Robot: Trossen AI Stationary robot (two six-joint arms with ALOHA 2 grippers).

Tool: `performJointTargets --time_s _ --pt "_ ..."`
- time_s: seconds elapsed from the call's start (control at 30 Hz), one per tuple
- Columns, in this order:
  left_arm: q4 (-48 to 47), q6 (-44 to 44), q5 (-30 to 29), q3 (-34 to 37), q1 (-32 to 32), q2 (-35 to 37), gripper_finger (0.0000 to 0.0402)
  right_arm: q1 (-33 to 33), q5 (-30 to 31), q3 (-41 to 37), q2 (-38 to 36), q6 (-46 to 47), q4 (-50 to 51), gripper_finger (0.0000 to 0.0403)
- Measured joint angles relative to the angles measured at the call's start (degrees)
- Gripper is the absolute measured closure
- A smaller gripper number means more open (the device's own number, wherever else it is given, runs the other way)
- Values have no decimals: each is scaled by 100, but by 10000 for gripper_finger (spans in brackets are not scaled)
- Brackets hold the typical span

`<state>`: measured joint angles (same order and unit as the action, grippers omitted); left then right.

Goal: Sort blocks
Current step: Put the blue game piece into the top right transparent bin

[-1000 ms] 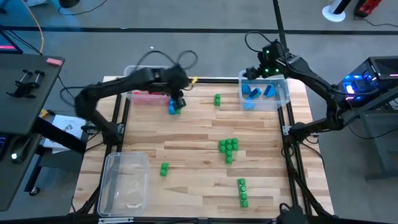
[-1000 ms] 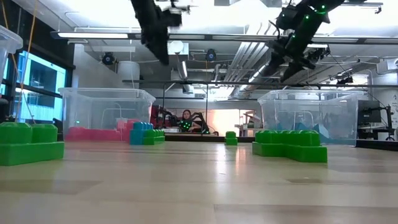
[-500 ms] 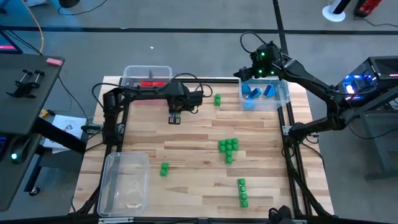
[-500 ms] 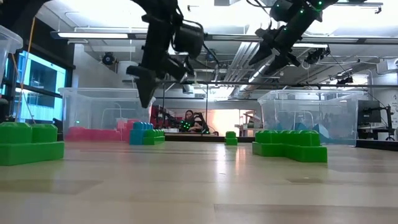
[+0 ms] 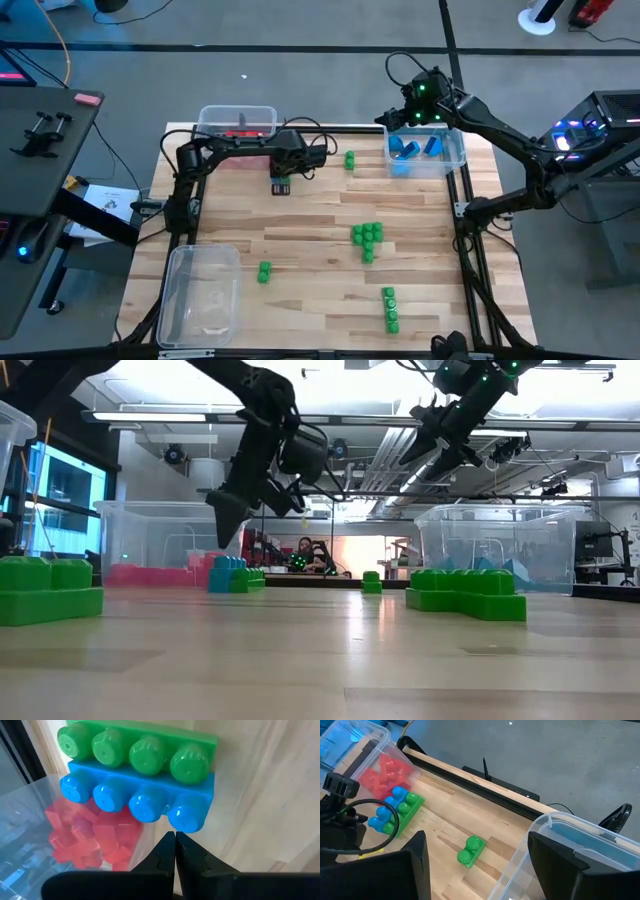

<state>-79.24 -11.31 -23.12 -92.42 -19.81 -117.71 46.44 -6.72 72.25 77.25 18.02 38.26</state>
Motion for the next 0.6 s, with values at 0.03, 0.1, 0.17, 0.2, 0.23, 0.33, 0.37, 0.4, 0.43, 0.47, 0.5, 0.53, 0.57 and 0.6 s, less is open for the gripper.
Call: performJointTargets --time_s 0.03,0.1,0.17,0.2,0.23,0.33,0.37,0.4,0.43,0.47,0.5,0.53,0.57,0.6 --pt "6 -31 -4 0 -7 0 401 0 0 0 0 1 -2 188" --pt "104 -79 -12 6 -14 0 401 0 0 1 0 0 -1 188" --pt "163 -74 -19 55 -16 0 401 0 -2 0 0 0 0 188" --pt "138 -44 -13 89 -23 0 401 0 -2 0 0 0 -1 188" --pt "159 -27 -14 120 -36 0 401 0 -2 0 0 0 0 188" --pt "389 -18 -49 269 -59 2 401 0 -3 0 0 -2 0 188" --pt "442 -37 -113 305 -65 3 401 0 -4 0 0 0 0 188" --pt "482 -35 -160 348 -73 13 401 0 -4 1 0 0 -1 188" --pt "512 -31 -207 378 -75 15 401 0 -7 2 0 0 -2 188" --pt "541 -35 -219 402 -75 15 401 0 -7 0 0 -2 0 188" --pt "555 -44 -217 422 -74 23 401 0 -17 0 0 -2 0 188" --pt "557 -72 -210 426 -73 24 401 0 -25 0 0 -2 0 188" --pt "555 -76 -206 426 -59 24 401 0 -26 0 0 -7 -1 188" --pt "552 -74 -187 426 -34 24 401 0 -26 0 0 -16 0 188"
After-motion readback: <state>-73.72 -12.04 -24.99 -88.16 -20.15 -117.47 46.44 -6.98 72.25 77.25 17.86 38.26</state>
